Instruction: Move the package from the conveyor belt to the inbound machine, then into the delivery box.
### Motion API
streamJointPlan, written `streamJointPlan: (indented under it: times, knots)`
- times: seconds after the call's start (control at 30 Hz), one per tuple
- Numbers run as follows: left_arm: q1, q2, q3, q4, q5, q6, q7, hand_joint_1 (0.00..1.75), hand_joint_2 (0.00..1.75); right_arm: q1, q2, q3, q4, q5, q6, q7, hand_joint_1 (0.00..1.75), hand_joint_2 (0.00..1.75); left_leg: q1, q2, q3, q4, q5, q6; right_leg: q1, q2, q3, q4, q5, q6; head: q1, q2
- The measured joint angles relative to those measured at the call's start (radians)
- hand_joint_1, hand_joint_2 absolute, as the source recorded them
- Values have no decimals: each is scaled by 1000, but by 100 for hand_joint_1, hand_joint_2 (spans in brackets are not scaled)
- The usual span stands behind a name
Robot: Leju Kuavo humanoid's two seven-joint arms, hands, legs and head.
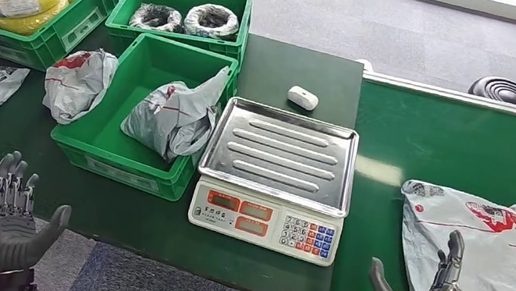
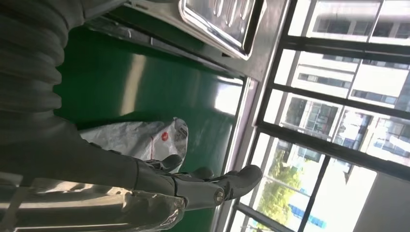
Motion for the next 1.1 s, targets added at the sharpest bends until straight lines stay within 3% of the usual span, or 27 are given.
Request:
streamJointPlan:
  times: [0.3,1.1]
  knots:
    - [34,-32,-47,-25,3,21,1,0,175,-2,-35,72,57,-44,-17,0,0,175,0,-1,0,0,0,0,0,-1,1,0,0,0,0,0]
    - [48,-64,-66,-61,-98,44,49,0,175,-13,-55,85,89,-19,-10,4,0,175,0,-2,0,0,0,0,0,-1,1,0,0,0,0,0]
